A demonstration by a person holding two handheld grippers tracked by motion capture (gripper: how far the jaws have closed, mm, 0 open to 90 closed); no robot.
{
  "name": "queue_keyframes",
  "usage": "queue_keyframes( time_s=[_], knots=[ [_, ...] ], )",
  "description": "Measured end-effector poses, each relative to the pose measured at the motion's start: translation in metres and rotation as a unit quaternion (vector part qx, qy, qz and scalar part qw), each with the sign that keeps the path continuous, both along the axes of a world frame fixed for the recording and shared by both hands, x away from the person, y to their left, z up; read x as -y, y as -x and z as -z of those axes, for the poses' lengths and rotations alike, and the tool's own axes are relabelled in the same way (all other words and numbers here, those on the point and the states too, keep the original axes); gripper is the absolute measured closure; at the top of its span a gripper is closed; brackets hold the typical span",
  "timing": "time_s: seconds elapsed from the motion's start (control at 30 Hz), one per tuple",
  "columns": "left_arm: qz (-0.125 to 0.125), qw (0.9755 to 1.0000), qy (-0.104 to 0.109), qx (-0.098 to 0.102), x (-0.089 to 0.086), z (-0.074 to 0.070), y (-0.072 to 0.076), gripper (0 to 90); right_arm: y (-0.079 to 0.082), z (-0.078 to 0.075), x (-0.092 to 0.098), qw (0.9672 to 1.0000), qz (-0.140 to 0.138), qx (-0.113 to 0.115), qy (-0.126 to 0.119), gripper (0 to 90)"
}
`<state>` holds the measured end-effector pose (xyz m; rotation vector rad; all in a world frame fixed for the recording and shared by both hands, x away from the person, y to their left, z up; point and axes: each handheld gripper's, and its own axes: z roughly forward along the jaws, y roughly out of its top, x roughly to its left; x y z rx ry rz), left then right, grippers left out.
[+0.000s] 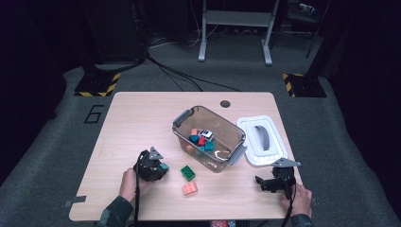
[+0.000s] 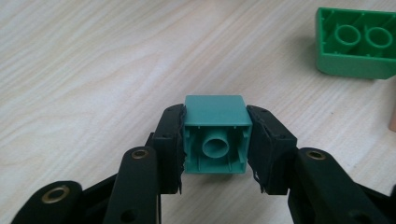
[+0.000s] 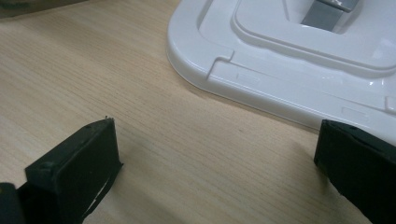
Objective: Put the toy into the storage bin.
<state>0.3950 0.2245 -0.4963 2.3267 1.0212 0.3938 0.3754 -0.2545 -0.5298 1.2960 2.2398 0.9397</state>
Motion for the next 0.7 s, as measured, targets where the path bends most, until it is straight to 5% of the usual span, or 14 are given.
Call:
queue_keyframes(
  time_s=[0.7],
  knots=[
    [0.008,0.9992,0.021,0.033,-0.005,-0.048,-0.019,59.2,0.0,0.0,0.0,1.0,0.0,0.0,0.0,0.0]
  ],
)
